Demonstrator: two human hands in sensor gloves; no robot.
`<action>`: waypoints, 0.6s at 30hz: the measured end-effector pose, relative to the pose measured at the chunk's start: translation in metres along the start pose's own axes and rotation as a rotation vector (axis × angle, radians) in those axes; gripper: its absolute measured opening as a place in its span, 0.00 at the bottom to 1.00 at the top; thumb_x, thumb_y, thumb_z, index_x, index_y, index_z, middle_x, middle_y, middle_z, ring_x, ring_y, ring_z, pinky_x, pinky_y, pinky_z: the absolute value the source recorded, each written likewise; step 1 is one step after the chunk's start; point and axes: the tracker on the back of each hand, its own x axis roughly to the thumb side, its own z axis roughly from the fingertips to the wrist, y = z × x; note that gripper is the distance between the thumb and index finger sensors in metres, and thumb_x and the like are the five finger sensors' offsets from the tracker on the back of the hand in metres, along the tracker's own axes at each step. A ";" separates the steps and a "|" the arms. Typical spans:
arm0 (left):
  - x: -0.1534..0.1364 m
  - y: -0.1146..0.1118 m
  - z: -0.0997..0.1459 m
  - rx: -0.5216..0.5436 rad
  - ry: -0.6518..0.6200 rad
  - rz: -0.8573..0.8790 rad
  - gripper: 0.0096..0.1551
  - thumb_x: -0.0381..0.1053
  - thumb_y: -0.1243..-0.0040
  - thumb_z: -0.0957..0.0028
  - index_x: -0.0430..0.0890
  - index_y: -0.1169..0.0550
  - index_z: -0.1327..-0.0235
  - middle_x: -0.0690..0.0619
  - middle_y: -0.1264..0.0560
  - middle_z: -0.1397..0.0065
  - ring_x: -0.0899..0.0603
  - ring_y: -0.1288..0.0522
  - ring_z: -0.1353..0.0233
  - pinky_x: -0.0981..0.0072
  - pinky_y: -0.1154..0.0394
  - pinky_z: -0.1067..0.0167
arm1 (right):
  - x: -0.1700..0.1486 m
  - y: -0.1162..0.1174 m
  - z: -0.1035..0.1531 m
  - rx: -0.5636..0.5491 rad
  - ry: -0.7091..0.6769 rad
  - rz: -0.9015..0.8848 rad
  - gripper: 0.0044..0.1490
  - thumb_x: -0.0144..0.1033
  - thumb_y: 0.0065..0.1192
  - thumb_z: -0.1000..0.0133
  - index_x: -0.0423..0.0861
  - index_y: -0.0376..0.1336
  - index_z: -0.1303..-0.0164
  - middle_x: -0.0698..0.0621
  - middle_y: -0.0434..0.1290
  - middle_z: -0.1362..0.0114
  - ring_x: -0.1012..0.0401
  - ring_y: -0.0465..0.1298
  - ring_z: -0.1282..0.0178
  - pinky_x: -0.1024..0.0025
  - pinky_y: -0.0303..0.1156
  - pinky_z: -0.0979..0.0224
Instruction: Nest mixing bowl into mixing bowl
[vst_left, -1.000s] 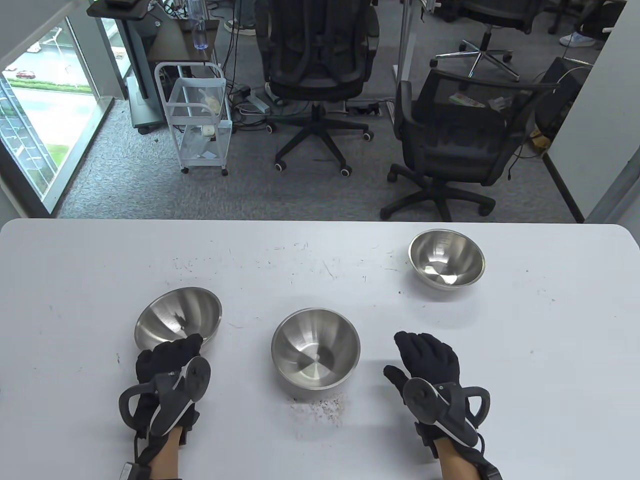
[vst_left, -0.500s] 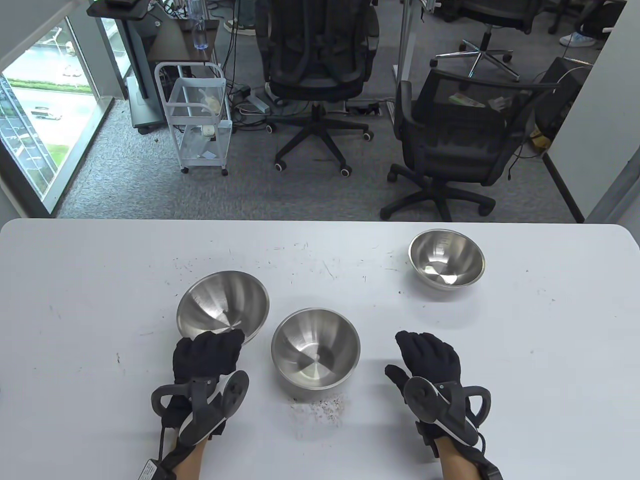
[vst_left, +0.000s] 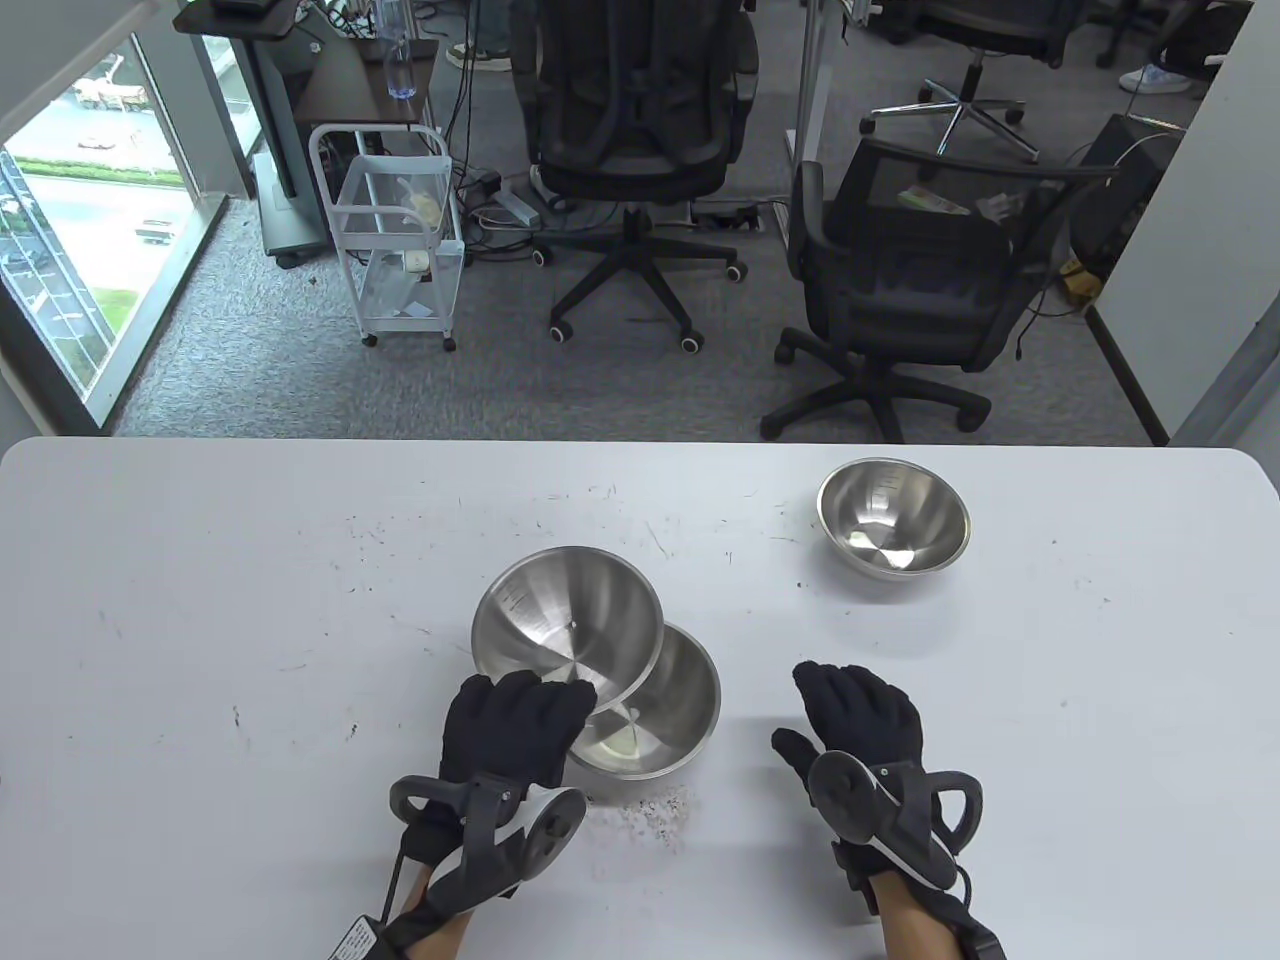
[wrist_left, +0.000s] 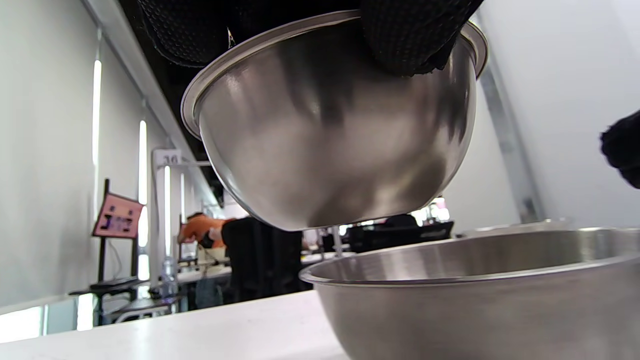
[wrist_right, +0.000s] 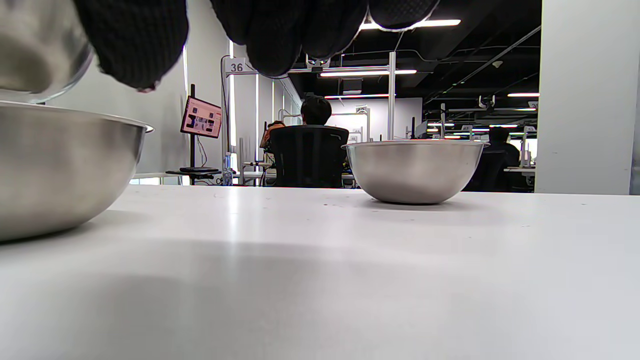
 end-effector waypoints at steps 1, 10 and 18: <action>0.004 -0.001 0.000 0.001 -0.014 0.000 0.20 0.54 0.41 0.43 0.73 0.19 0.41 0.65 0.12 0.37 0.49 0.15 0.31 0.42 0.28 0.28 | 0.000 0.000 0.000 0.000 0.000 -0.001 0.47 0.59 0.70 0.54 0.56 0.61 0.24 0.56 0.73 0.23 0.52 0.70 0.21 0.45 0.63 0.22; 0.027 -0.015 0.003 -0.043 -0.102 -0.015 0.21 0.54 0.41 0.43 0.74 0.19 0.41 0.65 0.12 0.37 0.50 0.15 0.31 0.43 0.27 0.28 | 0.000 0.001 -0.001 0.002 -0.001 -0.004 0.46 0.59 0.70 0.54 0.56 0.61 0.24 0.56 0.73 0.23 0.52 0.70 0.21 0.45 0.63 0.22; 0.033 -0.025 0.004 -0.081 -0.123 -0.026 0.21 0.54 0.41 0.44 0.74 0.19 0.41 0.65 0.11 0.37 0.50 0.15 0.31 0.43 0.27 0.28 | -0.001 0.002 -0.001 0.002 0.000 -0.014 0.47 0.59 0.70 0.54 0.56 0.61 0.24 0.56 0.73 0.23 0.52 0.70 0.21 0.45 0.63 0.22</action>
